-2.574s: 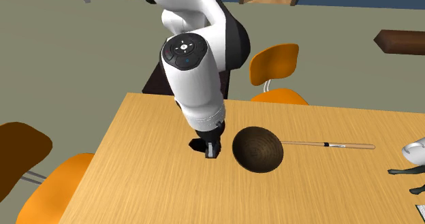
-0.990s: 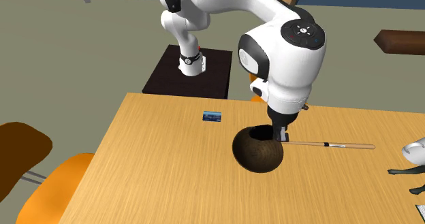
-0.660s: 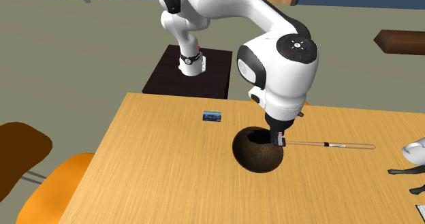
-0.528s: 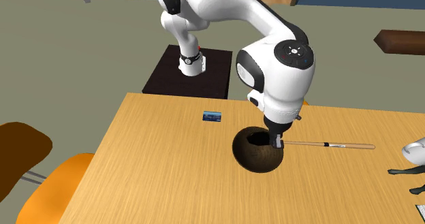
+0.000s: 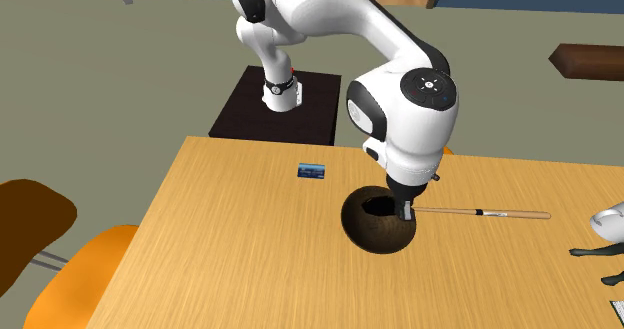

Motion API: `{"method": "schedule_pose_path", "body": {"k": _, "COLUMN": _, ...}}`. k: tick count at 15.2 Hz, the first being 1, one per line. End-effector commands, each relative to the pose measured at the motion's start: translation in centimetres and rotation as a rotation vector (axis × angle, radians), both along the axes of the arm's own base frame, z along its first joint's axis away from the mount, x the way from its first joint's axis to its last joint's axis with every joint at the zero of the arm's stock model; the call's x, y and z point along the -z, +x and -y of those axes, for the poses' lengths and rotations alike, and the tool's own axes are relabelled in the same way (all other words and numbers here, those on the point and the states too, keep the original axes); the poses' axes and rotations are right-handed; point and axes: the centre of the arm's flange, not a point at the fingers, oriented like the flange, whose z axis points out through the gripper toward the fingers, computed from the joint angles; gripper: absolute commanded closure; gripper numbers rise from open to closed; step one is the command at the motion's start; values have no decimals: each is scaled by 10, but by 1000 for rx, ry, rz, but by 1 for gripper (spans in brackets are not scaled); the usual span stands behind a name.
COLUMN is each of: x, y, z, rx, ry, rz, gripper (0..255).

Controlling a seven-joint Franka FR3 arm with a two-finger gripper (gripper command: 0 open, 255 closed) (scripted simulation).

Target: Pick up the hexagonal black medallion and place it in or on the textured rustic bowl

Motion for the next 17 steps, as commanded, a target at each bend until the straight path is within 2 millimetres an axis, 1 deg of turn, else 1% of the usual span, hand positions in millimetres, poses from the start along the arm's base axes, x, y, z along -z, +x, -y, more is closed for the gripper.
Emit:
{"method": "schedule_pose_path", "body": {"k": 1, "x": 0, "y": 0, "z": 0, "rx": 0, "ry": 0, "rz": 0, "gripper": 255}}
{"method": "schedule_pose_path", "body": {"k": 2, "x": 0, "y": 0, "z": 0, "rx": 0, "ry": 0, "rz": 0, "gripper": 0}}
{"method": "schedule_pose_path", "body": {"k": 7, "x": 0, "y": 0, "z": 0, "rx": 0, "ry": 0, "rz": 0, "gripper": 0}}
{"method": "schedule_pose_path", "body": {"k": 10, "x": -39, "y": 1, "z": 6, "rx": 0, "ry": 0, "rz": 0, "gripper": 0}}
{"method": "schedule_pose_path", "body": {"k": 11, "x": -49, "y": 1, "z": 8, "rx": 0, "ry": 0, "rz": 0, "gripper": 0}}
{"method": "schedule_pose_path", "body": {"k": 17, "x": -49, "y": 1, "z": 8, "rx": 0, "ry": 0, "rz": 0, "gripper": 0}}
